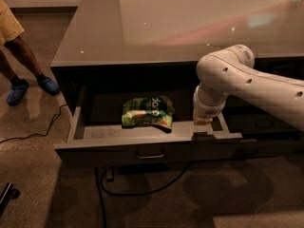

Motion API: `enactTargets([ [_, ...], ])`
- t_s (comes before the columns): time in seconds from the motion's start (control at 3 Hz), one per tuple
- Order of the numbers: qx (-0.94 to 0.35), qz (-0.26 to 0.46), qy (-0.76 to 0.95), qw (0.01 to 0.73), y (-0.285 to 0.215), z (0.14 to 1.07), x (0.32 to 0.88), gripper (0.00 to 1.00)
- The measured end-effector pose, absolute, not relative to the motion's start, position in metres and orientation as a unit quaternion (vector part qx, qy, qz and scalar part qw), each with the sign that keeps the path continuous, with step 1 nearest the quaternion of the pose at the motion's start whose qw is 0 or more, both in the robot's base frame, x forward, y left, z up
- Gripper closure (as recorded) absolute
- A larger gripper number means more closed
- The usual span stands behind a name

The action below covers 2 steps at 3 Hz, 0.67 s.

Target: Open top drawer

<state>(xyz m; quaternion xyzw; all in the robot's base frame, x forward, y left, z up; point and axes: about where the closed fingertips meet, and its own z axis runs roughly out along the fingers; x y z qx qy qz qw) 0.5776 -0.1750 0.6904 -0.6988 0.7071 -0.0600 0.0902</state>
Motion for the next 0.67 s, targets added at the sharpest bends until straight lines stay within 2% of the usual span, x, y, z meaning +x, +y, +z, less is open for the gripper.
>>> enactTargets([
  [0.67, -0.697, -0.036, 0.712, 0.075, -0.179, 0.663, 0.577, 1.0],
])
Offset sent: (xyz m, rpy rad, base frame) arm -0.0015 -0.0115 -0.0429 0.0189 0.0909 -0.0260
